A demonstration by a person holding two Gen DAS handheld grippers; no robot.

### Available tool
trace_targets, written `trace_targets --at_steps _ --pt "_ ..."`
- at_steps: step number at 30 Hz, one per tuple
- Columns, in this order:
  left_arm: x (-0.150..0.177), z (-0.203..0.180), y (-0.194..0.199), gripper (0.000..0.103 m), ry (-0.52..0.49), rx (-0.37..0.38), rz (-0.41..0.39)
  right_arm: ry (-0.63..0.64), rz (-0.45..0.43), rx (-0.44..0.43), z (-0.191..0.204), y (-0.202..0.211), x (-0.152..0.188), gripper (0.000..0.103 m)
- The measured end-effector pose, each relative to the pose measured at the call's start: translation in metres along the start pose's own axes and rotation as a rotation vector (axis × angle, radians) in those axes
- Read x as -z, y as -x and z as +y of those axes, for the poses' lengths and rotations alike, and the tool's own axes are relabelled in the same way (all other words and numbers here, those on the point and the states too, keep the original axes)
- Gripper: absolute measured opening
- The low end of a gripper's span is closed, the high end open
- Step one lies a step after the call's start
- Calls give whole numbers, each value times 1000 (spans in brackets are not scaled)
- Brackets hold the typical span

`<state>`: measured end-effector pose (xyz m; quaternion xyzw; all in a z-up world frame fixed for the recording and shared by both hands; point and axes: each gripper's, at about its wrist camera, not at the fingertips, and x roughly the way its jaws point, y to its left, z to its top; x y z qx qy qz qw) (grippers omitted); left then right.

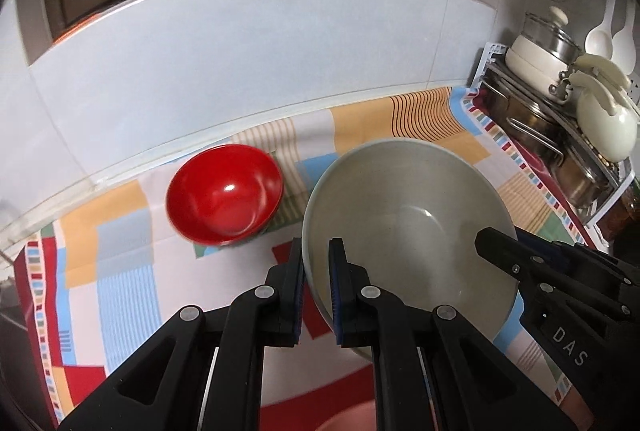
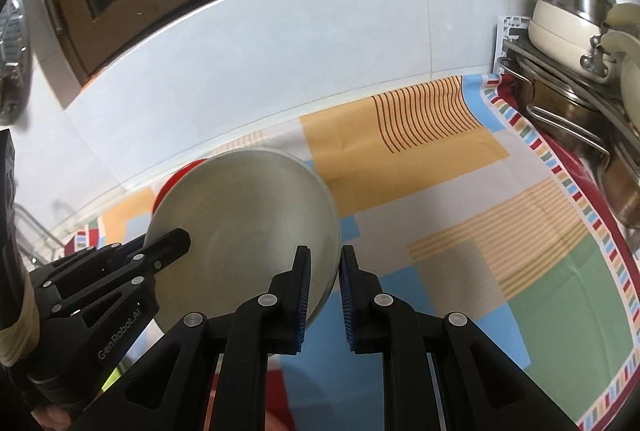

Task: Organize plates and bowls
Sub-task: 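Lift the white bowl with both grippers and carry it to the pink bowl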

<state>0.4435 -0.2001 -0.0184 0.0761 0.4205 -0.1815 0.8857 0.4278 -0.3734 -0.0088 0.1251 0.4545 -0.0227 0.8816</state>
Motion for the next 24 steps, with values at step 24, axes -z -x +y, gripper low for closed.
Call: trace_targets --at_steps 24 --pt "83 11 75 13 74 0 -9 78 -2 -26 43 71 74 16"
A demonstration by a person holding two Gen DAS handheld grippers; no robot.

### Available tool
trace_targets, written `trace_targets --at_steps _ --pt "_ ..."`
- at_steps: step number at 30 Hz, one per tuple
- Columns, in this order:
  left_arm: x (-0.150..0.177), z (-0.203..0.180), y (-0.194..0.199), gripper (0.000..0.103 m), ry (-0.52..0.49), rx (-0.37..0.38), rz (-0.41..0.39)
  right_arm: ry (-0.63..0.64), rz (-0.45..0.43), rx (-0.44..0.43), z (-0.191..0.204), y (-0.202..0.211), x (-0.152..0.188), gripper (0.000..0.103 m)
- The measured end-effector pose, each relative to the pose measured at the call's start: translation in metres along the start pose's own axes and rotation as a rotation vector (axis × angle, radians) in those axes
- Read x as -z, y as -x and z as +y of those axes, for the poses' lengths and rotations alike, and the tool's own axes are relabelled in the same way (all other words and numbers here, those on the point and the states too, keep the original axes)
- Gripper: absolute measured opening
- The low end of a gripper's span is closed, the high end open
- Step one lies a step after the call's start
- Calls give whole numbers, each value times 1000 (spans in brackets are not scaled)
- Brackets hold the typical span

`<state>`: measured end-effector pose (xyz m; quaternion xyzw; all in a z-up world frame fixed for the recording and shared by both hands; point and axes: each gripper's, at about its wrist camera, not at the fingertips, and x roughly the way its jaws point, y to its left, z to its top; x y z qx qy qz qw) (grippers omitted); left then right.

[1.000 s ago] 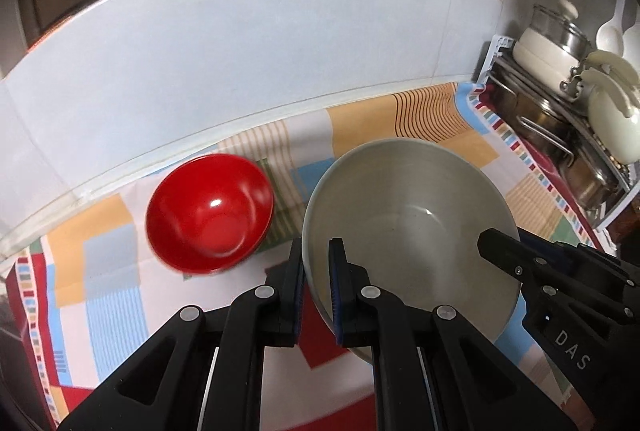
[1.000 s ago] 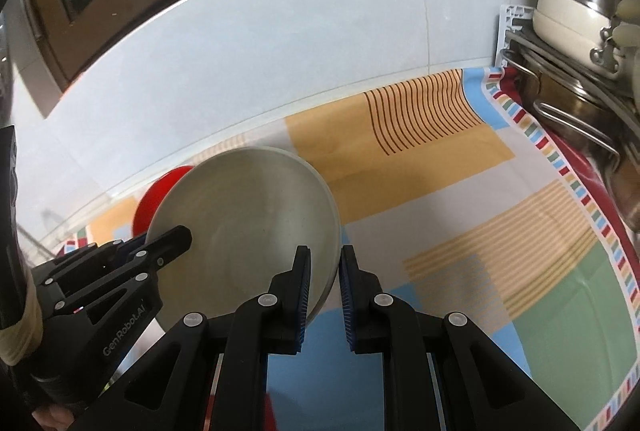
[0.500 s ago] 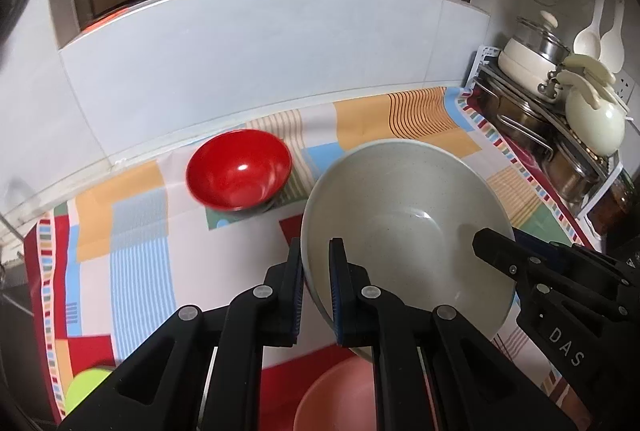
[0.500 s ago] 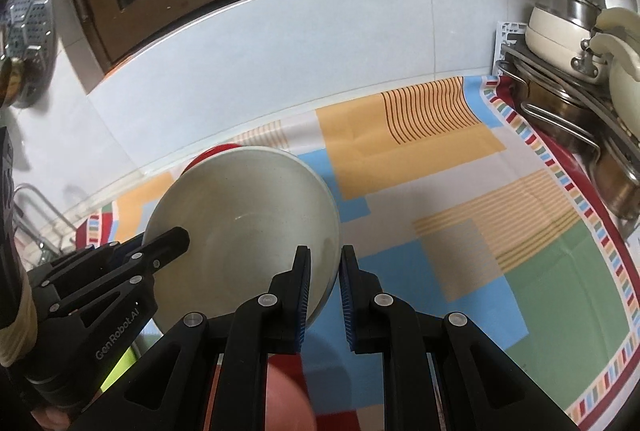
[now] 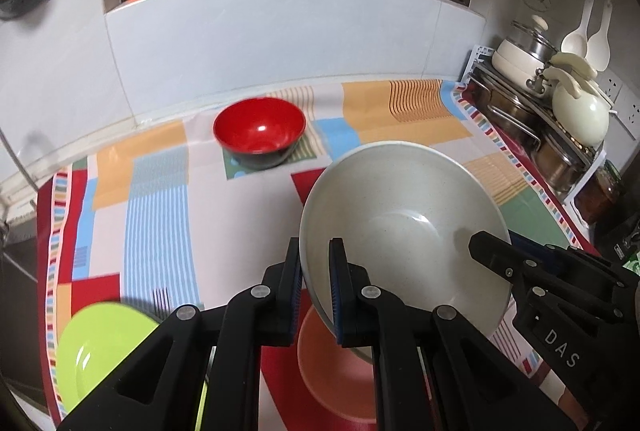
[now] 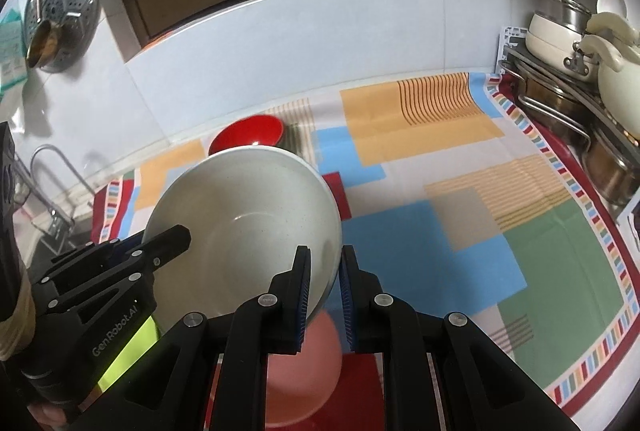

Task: Organize plates and bowls
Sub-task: 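Lift the white bowl with both grippers and carry it to the pink bowl, then lower the white bowl into the pink bowl and open both grippers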

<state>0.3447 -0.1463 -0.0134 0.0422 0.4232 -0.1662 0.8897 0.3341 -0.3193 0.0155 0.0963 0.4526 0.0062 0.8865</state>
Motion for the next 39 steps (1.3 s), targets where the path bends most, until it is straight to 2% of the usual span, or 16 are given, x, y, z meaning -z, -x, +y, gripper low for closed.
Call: trace_targets --at_steps 14,30,34,39 --pt "41 7 -9 13 22 0 97 30 78 6 12 -1 37 16" --pt "58 1 -32 13 18 -30 159 18 159 8 4 -25 60 16" --pt "59 -1 -33 15 12 -40 155 4 178 -3 1 -30 63 16" --pt "59 -2 -33 23 17 -24 154 1 177 -17 -1 -31 65 17"
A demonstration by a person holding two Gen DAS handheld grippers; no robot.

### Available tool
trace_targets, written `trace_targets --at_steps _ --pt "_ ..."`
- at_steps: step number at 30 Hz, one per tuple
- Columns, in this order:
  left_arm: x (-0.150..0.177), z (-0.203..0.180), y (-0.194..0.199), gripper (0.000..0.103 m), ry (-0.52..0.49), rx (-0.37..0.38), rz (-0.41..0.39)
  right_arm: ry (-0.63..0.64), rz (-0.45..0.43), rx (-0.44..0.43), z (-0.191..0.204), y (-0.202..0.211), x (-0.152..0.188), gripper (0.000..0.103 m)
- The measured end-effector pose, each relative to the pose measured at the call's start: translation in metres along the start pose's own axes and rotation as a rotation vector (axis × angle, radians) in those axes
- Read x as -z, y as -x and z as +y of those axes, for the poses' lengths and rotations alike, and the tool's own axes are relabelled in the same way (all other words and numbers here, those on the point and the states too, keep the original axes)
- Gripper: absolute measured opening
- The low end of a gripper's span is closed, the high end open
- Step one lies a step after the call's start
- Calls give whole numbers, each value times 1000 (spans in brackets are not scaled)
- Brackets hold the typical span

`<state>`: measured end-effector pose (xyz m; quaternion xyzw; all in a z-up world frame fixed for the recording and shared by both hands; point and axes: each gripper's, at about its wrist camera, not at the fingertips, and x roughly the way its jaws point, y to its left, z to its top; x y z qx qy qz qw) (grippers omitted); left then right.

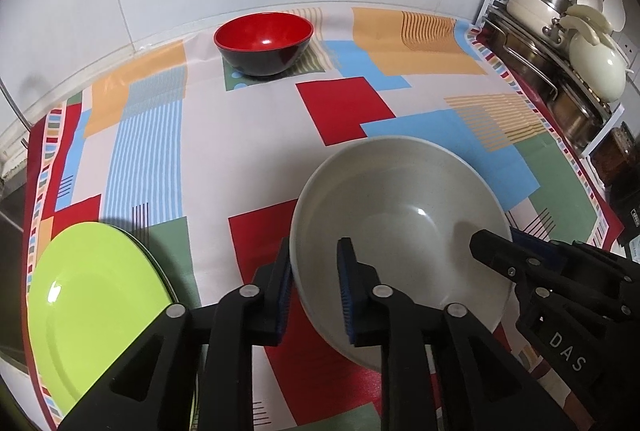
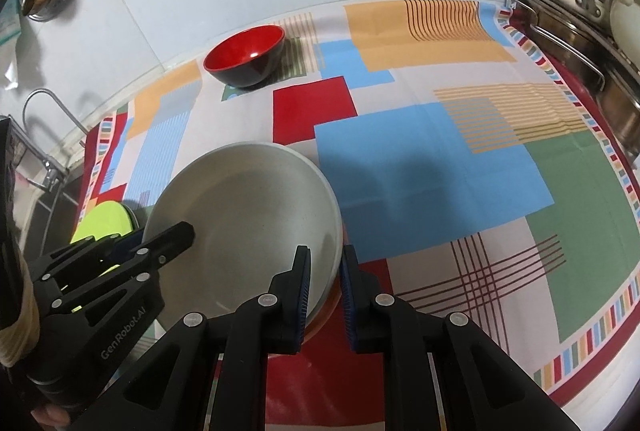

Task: Organize plates and bowls
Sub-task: 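Lower the white bowl into the pink bowl and open both grippers, then move both grippers toward the red-and-black bowl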

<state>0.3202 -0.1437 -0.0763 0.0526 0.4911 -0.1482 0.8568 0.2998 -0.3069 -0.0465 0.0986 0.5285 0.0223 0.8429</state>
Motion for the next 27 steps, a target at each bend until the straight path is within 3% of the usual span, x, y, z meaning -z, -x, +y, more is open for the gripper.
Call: trace_targets --at_steps 5,7,12,16,20,22,27 --pt "0 0 0 36 1 2 0 0 1 -6 -3 0 1 18" --pt "1 1 3 39 7 5 -6 -3 3 -13 -4 0 1 31" --pt "-2 5 11 48 18 -2 -30 -27 -13 -14 -7 3 1 38" --pt "-8 10 23 55 24 -22 -72 -62 -85 -5 -10 14 -2 56" --pt "-16 17 36 62 29 -47 -123 -36 -167 7 -5 26 -11 65" --pt "-22 21 41 65 34 -56 -145 -2 -222 29 0 33 -18 77" --pt "-35 33 53 80 40 -94 -209 64 -266 20 14 39 -35 79"
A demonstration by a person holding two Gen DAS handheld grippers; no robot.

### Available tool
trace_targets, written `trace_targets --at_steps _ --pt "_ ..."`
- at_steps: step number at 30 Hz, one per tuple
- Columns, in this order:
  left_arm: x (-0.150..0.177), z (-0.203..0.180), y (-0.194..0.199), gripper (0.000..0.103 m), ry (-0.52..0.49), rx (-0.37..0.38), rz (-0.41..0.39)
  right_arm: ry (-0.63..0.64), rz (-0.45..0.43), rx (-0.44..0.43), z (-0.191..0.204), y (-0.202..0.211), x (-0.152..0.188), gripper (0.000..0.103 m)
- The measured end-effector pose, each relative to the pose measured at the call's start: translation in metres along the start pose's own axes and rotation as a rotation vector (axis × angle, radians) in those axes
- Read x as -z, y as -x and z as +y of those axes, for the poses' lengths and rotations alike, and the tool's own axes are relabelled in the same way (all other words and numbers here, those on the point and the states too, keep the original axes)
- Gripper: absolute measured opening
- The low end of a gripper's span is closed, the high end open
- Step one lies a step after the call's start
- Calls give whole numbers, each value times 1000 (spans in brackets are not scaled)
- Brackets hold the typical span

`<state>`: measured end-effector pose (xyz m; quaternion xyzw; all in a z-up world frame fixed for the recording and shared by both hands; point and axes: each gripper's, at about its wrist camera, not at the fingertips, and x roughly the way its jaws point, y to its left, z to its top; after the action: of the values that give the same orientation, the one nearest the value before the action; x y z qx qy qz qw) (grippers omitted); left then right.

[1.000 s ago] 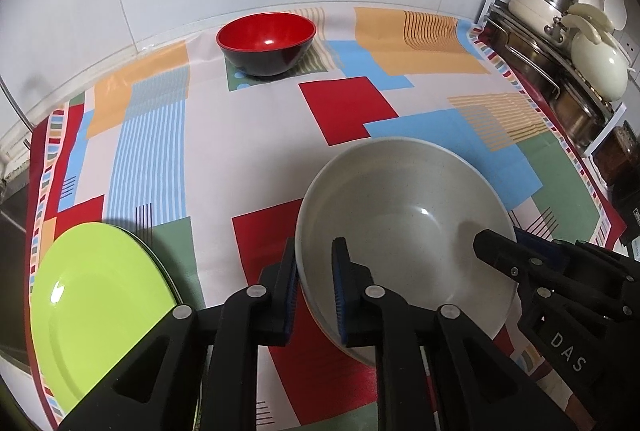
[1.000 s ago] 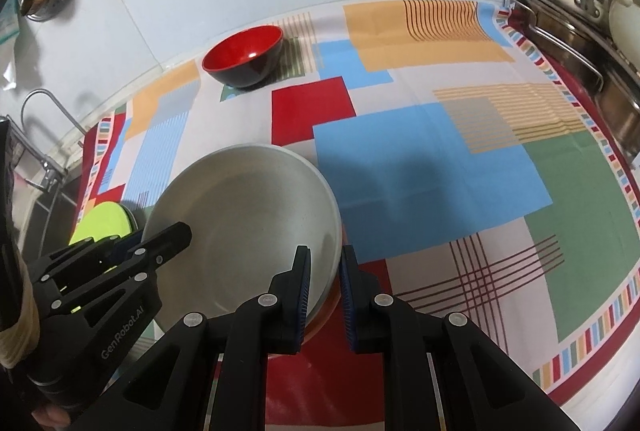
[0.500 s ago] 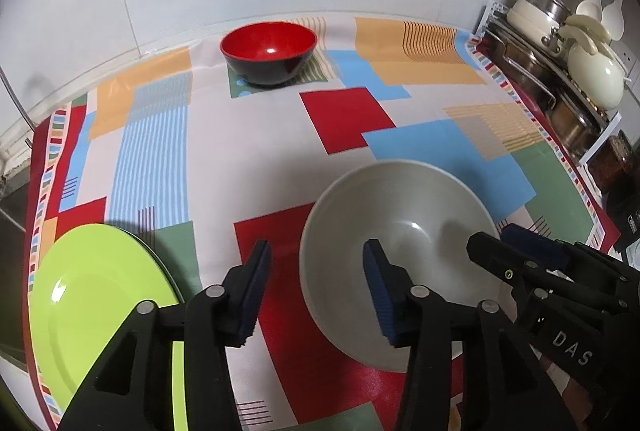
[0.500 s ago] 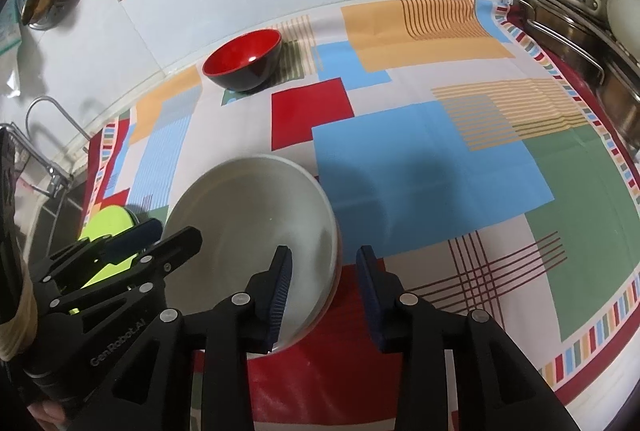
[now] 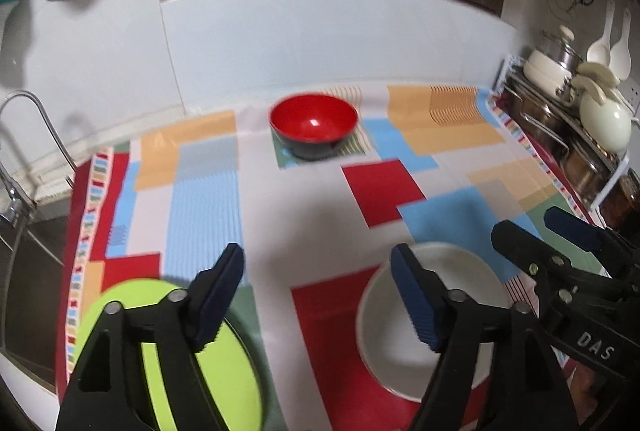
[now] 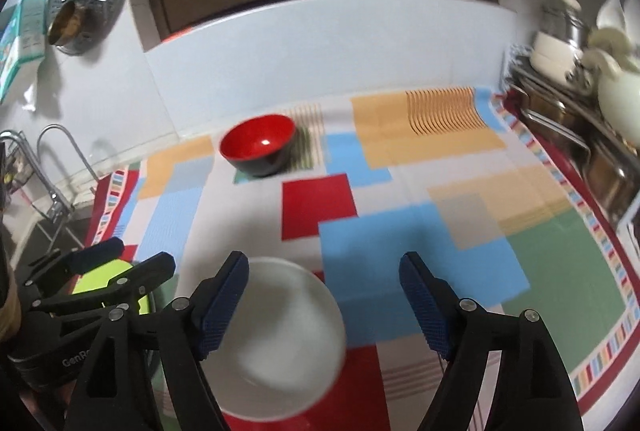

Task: Organize plates and bowls
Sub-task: 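Move both grippers toward the red-and-black bowl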

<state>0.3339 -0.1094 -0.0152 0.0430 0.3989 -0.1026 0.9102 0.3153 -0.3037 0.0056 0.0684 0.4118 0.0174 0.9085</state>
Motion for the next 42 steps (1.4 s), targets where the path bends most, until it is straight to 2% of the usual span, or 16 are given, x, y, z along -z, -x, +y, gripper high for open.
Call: trace_targets --at_steps 3,10,19,29,42 --pt "-10 8 1 83 9 -22 -29 14 -4 -13 7 -3 -11 86" --pt "-33 24 -3 85 -13 -84 -73 68 -18 -20 22 -12 -38 86" --pt "-66 37 -12 85 -18 -108 -105 116 -48 -40 33 -26 -82 86" --pt "-95 46 -43 84 -30 -111 -95 146 -30 -45 39 -64 -116 86" --pt "-119 54 -101 82 -56 -110 -36 158 36 -56 35 -125 -136 86"
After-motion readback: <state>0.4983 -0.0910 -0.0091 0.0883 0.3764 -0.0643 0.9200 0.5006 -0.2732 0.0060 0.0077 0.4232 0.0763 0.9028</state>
